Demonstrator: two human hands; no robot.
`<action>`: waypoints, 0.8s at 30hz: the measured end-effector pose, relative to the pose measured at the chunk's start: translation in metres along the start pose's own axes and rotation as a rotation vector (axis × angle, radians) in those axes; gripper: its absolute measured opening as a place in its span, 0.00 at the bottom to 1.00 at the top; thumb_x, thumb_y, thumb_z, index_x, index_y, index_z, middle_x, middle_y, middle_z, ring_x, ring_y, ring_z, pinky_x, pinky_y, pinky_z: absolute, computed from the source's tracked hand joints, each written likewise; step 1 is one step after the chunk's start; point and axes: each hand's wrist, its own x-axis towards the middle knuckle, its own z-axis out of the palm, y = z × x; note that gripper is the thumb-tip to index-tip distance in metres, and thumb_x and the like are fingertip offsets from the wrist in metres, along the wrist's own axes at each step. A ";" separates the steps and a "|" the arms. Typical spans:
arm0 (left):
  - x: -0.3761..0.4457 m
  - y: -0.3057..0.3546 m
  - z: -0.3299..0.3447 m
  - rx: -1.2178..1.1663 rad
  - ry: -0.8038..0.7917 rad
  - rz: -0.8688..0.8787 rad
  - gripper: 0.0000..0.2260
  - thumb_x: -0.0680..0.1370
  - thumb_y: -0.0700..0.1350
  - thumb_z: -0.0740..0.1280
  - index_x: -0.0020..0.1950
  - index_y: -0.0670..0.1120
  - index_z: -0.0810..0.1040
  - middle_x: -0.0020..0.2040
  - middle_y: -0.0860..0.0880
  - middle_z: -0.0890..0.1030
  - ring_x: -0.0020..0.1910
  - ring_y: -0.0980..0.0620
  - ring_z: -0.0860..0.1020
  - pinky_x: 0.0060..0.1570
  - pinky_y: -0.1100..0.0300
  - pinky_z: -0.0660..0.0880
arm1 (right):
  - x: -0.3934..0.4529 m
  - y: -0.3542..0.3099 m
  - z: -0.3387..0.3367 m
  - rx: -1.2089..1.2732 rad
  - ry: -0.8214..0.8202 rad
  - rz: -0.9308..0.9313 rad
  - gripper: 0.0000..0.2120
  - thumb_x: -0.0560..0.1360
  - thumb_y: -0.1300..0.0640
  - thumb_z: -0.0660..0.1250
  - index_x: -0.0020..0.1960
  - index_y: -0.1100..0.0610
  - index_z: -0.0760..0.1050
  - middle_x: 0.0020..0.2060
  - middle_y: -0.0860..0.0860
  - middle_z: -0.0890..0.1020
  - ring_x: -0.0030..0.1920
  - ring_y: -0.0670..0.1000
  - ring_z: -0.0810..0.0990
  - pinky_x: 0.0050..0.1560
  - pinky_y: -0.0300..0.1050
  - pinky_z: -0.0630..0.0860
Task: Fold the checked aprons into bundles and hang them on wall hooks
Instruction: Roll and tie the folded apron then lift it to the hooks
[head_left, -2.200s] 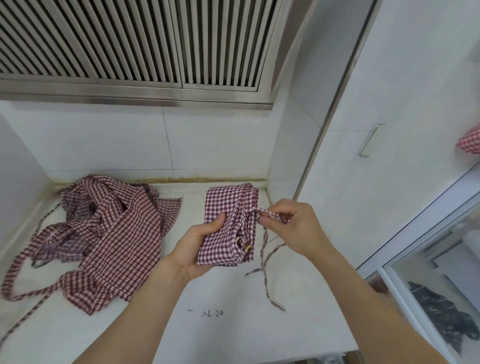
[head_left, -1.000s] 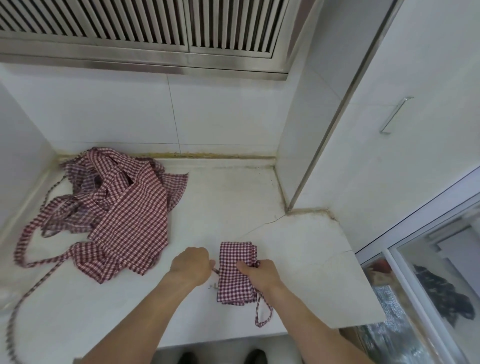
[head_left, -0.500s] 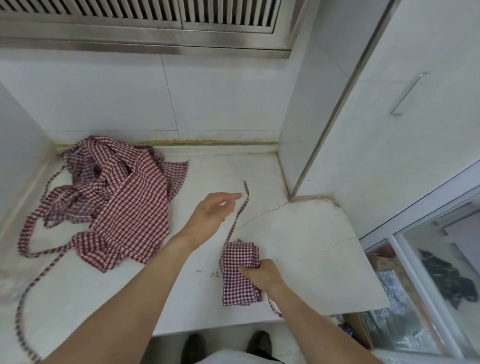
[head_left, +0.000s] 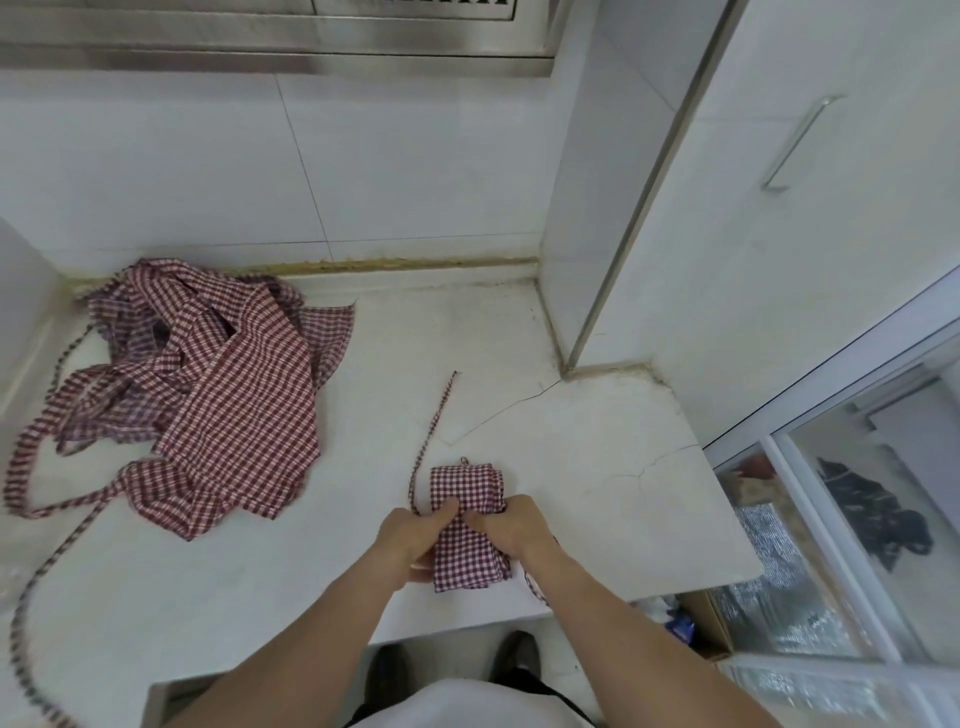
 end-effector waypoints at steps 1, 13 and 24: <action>0.000 -0.001 0.005 -0.006 0.034 0.020 0.26 0.76 0.57 0.71 0.59 0.35 0.74 0.51 0.41 0.81 0.46 0.43 0.81 0.37 0.54 0.81 | 0.001 0.000 0.001 -0.012 -0.008 -0.008 0.26 0.72 0.44 0.73 0.61 0.62 0.77 0.57 0.58 0.83 0.54 0.55 0.83 0.50 0.44 0.80; 0.015 -0.002 0.001 0.499 0.196 0.178 0.15 0.77 0.51 0.71 0.50 0.40 0.74 0.41 0.44 0.79 0.31 0.47 0.80 0.23 0.62 0.74 | -0.027 -0.012 -0.070 -0.362 -0.230 -0.025 0.21 0.72 0.41 0.73 0.42 0.59 0.77 0.32 0.50 0.74 0.31 0.48 0.69 0.28 0.37 0.66; 0.022 -0.006 0.006 0.545 0.243 0.241 0.15 0.76 0.51 0.72 0.50 0.41 0.73 0.49 0.41 0.81 0.42 0.43 0.82 0.38 0.55 0.80 | -0.025 -0.015 -0.229 0.030 0.920 -0.218 0.18 0.74 0.48 0.72 0.57 0.60 0.80 0.53 0.57 0.79 0.52 0.57 0.77 0.54 0.49 0.71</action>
